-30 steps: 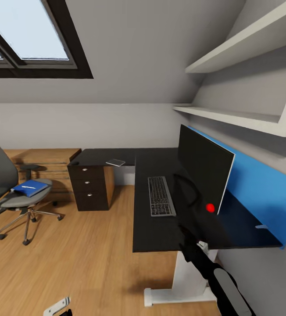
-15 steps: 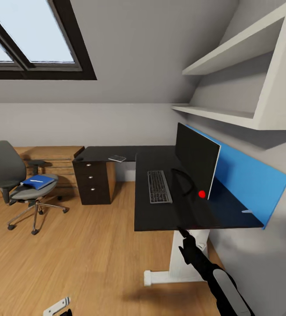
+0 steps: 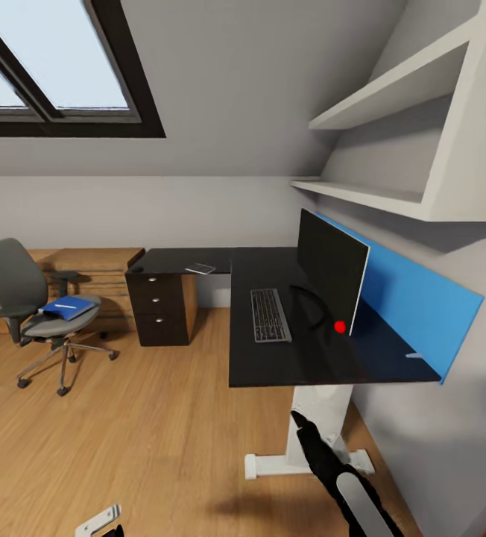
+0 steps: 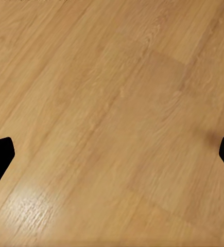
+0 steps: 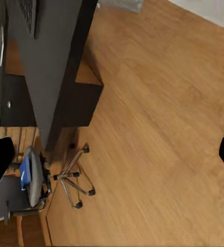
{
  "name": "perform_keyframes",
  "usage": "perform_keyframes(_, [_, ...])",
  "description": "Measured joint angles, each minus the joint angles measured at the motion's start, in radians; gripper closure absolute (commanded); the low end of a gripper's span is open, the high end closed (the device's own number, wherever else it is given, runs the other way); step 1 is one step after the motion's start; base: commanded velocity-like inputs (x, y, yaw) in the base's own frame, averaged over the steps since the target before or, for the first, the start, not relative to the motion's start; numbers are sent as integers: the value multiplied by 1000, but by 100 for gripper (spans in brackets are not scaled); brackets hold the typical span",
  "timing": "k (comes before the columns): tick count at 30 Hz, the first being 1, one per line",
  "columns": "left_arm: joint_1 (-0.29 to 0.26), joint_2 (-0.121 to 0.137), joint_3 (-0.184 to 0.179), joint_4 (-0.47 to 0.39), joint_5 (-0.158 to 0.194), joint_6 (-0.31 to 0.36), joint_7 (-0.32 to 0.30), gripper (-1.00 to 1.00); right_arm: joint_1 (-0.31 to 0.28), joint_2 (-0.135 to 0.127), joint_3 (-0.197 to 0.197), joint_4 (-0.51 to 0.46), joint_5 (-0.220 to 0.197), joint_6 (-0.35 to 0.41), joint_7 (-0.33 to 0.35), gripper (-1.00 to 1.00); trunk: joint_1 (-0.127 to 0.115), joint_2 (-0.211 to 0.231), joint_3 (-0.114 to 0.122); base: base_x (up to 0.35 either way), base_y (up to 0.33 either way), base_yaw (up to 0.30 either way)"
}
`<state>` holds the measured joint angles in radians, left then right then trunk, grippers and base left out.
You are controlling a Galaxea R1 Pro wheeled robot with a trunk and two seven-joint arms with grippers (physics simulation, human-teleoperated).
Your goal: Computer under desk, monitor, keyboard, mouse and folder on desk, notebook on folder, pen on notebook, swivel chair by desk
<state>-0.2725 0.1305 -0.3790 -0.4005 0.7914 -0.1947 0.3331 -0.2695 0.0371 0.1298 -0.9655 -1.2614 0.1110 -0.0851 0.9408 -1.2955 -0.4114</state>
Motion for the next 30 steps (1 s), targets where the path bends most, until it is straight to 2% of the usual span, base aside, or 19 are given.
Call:
perform_keyframes(5, [0, -2, -2, 1, 1, 1, 0, -100, 0, 5, 47, 97, 189, -128, -6, -100, -19, 35, 16, -2, 0, 0])
perform_keyframes(7, [0, -3, -3, 0, 1, 3, 0, -100, 1, 7, 65, 215, 350, -256, -8, -100, -27, 49, 22, 0, 0, 0])
perform_keyframes(10, [0, -4, -3, 0, 2, 4, 0, -100, 0, 9, 73, 330, 472, -382, -8, -100, -38, 70, 31, 0, 0, 0])
perform_keyframes(11, [0, -4, -3, 0, 2, 4, 0, -100, 1, 8, 73, 415, 543, -476, -7, -100, -42, 77, 34, 0, 0, 0])
perform_keyframes(13, [0, -5, -4, 1, 3, 5, 0, -100, 1, 8, 74, 510, 608, -575, -7, -100, -50, 91, 41, 0, 0, 0])
perform_keyframes(14, [0, -7, -4, 1, 3, 5, 0, -100, 1, 7, 72, 595, 652, -666, -8, -100, -54, 98, 44, 0, 0, 0])
perform_keyframes(17, [0, -17, -5, 1, 4, 5, 0, -100, 1, 5, 71, 743, 703, -783, -9, -100, -65, 119, 53, 0, 0, 0])
perform_keyframes(21, [0, -45, -9, 2, 4, 6, 1, -100, 0, 5, 73, 844, 730, -836, -6, -100, -80, 147, 66, 0, 0, 0])
perform_keyframes(25, [0, -60, -34, 3, 4, 5, 1, -100, 0, 17, 78, 886, 745, -858, -2, -100, -96, 175, 78, 0, 0, 0])
perform_keyframes(30, [0, -66, -62, 5, 5, 5, 1, -100, 0, 25, 79, 904, 753, -865, -1, -100, -115, 210, 94, 0, 0, 0])
